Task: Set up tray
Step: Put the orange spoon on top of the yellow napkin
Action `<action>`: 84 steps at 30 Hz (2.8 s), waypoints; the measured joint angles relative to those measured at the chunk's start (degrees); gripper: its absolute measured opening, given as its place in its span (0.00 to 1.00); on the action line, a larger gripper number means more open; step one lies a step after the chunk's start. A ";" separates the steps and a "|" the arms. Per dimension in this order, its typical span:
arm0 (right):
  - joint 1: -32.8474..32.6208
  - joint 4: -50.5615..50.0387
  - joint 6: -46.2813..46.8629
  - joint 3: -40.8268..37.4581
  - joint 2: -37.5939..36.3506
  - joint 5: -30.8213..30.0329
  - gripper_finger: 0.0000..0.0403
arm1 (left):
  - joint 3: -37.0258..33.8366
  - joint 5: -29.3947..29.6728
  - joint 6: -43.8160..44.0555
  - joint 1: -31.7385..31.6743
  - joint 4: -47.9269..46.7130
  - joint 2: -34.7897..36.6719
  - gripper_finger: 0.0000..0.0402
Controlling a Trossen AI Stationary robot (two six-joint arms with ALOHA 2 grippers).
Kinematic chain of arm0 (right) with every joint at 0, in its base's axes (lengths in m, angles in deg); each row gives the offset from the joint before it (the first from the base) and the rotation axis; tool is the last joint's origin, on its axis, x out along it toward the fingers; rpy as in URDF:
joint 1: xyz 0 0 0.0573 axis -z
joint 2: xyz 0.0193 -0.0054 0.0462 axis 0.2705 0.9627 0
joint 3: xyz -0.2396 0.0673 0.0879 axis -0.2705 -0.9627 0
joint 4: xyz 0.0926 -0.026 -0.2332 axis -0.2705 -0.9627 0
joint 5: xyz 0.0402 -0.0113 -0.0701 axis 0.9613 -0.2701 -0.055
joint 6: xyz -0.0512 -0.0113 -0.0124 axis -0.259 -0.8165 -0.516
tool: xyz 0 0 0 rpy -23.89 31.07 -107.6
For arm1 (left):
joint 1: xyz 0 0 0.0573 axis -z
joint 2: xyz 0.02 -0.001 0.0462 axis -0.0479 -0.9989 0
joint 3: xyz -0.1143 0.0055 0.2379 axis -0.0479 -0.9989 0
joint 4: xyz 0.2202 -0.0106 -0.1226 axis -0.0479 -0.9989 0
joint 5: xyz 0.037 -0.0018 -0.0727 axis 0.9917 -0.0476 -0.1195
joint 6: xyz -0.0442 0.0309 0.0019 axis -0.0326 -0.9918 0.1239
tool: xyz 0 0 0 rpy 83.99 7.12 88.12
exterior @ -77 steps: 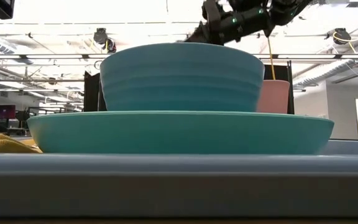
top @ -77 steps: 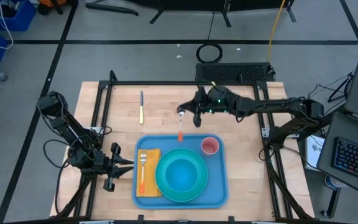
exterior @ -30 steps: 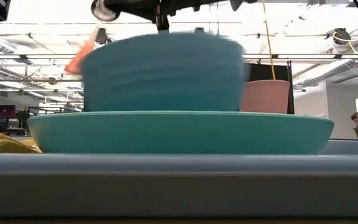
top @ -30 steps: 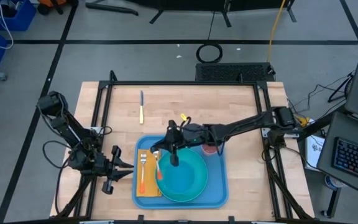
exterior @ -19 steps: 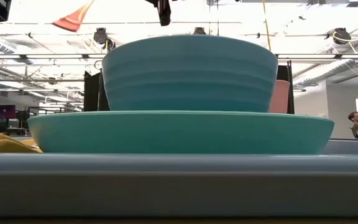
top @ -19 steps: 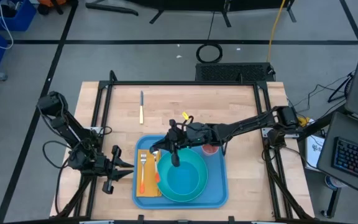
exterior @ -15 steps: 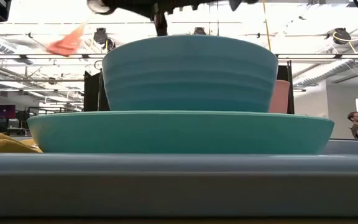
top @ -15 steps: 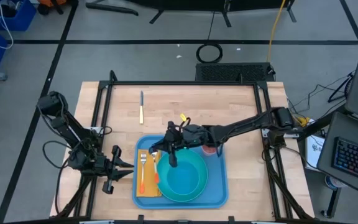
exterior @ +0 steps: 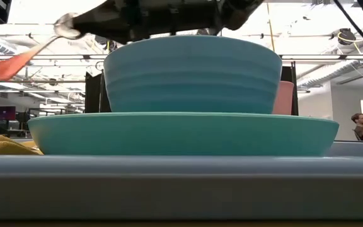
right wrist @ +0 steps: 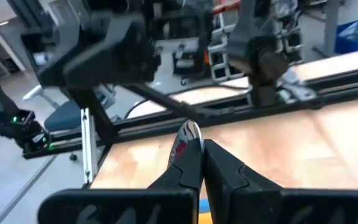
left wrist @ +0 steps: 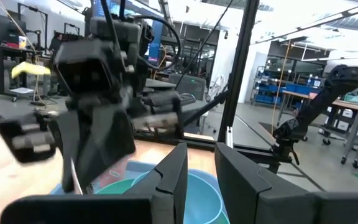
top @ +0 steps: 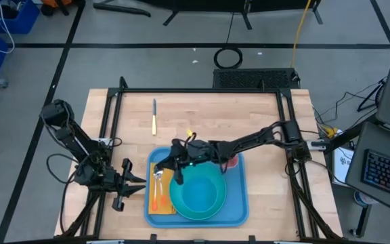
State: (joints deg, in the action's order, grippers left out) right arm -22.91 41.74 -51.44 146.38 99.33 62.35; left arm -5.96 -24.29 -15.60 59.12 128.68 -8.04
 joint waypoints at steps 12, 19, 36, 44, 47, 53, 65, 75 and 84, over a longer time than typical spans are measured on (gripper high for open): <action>-0.19 -6.89 0.69 8.92 7.89 -4.25 0.00 | 0.00 -0.43 0.41 0.23 -0.42 0.02 0.21; -0.17 -8.61 3.71 8.90 7.78 -5.36 0.00 | 0.00 -0.46 0.41 0.26 -0.52 0.02 0.21; -1.80 -11.60 6.33 8.87 7.78 -8.40 0.00 | 0.00 -0.49 0.68 0.26 -0.71 0.02 0.21; -1.88 -11.89 7.84 8.87 8.53 -9.64 0.00 | 0.00 -0.50 0.67 0.26 -0.75 0.02 0.21; -1.88 -11.06 9.62 8.87 9.98 -9.56 0.00 | 0.00 -0.50 0.71 0.26 -0.77 0.02 0.21; -1.65 -8.32 10.31 8.87 12.21 -9.49 0.00 | -0.02 -0.55 1.35 0.26 -1.08 0.02 0.21; -1.47 -12.42 10.27 8.89 12.17 -12.45 0.00 | -0.02 -0.57 1.75 0.26 -1.20 0.02 0.21; -1.36 -13.63 10.76 8.87 12.17 -12.66 0.02 | -0.02 -0.57 1.96 0.26 -1.21 0.02 0.21; -1.36 -13.70 10.98 8.87 12.17 -12.57 0.02 | -0.02 -0.57 2.01 0.26 -1.21 0.02 0.21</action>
State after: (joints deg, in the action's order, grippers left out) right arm -24.28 28.04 -40.47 155.25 111.50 49.78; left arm -5.99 -24.86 -13.60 59.38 127.47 -8.02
